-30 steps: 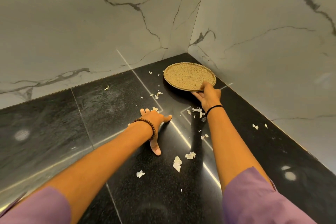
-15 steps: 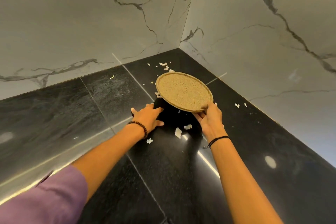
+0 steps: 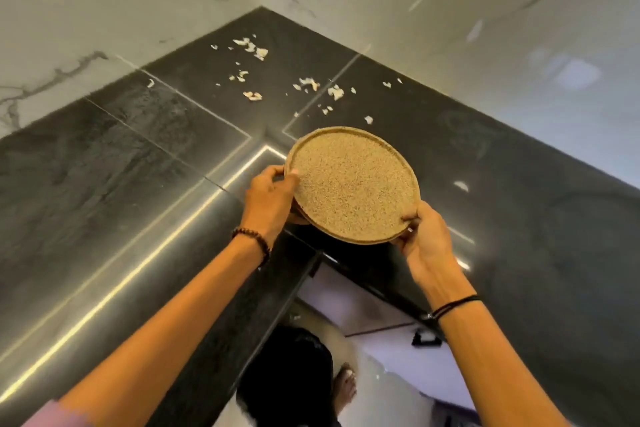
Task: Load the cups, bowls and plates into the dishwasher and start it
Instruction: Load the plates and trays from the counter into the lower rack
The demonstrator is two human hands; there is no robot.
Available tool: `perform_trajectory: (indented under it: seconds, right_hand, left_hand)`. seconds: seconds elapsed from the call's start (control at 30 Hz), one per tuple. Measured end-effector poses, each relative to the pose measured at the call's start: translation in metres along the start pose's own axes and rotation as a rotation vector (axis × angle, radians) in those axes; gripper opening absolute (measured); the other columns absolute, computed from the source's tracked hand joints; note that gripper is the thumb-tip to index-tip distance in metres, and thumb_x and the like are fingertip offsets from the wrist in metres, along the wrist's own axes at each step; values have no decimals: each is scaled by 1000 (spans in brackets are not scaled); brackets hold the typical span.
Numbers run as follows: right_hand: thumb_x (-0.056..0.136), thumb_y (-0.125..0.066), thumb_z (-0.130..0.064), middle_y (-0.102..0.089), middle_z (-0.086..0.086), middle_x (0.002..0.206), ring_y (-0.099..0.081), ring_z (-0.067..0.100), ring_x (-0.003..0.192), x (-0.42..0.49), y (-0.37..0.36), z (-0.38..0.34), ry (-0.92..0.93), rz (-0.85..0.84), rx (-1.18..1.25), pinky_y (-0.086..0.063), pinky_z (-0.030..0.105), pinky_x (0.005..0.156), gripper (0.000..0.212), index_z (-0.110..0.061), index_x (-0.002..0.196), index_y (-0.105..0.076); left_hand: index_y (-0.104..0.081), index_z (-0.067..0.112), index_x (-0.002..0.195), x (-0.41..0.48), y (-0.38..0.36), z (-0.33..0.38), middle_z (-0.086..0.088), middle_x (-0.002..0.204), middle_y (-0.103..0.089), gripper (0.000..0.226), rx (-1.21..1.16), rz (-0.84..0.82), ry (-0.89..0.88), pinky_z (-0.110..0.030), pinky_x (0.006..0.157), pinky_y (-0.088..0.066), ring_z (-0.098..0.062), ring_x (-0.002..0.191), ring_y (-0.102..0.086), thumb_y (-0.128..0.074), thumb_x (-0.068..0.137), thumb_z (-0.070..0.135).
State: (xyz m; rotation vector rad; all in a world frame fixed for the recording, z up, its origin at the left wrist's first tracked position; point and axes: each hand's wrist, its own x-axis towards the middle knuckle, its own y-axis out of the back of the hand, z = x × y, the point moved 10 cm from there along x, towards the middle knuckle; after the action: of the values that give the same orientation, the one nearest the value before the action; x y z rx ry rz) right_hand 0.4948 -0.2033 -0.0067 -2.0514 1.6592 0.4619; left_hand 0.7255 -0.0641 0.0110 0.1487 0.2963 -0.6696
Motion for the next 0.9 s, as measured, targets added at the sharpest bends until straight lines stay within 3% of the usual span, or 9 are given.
perform_trajectory:
  seconds: [0.2, 0.3, 0.57, 0.73, 0.83, 0.9]
  right_hand:
    - [81, -45, -1, -52, 0, 70, -44, 17, 60, -46, 81, 24, 4, 71, 58, -42, 28, 51, 17, -16, 73, -44]
    - [79, -44, -1, -48, 1, 70, -43, 17, 58, -63, 117, 35, 21, 91, 61, -40, 31, 53, 16, -16, 73, -44]
    - [80, -43, 0, -50, 1, 68, -47, 13, 55, -118, 222, 80, -45, 68, 74, -46, 25, 49, 17, -15, 74, -46]
    - [83, -43, 1, -59, 3, 80, -55, 16, 67, -165, 299, 102, -51, 103, 96, -53, 26, 55, 15, -12, 87, -49]
    - [82, -42, 2, -56, 4, 80, -53, 16, 66, -193, 345, 125, -65, 146, 169, -49, 25, 47, 17, -13, 88, -49]
    - [82, -42, 3, -53, 1, 75, -50, 14, 63, -210, 368, 141, -82, 170, 215, -48, 23, 45, 18, -13, 86, -49]
  left_hand:
    - [-61, 15, 106, -71, -32, -17, -5, 84, -72, 18, 10, -105, -27, -35, 53, -58, -21, 69, -71, -55, 96, 29]
    - [-60, 16, 105, -104, -47, -31, -6, 85, -72, 17, 15, -129, -28, -38, 53, -58, -21, 71, -71, -55, 96, 29]
    - [-63, 26, 93, -200, -82, -87, 0, 85, -72, 16, 177, -136, -18, -57, 74, -56, -24, 85, -69, -55, 92, 40]
    - [-64, 28, 95, -269, -117, -122, 6, 87, -72, 15, 221, -189, 14, -53, 79, -56, -19, 88, -69, -56, 92, 40]
    - [-64, 26, 99, -305, -140, -145, 9, 87, -71, 14, 228, -251, 45, -48, 82, -57, -13, 89, -68, -55, 95, 35]
    - [-63, 20, 104, -326, -153, -153, 9, 84, -69, 17, 229, -287, 53, -41, 73, -59, -9, 80, -68, -53, 97, 32]
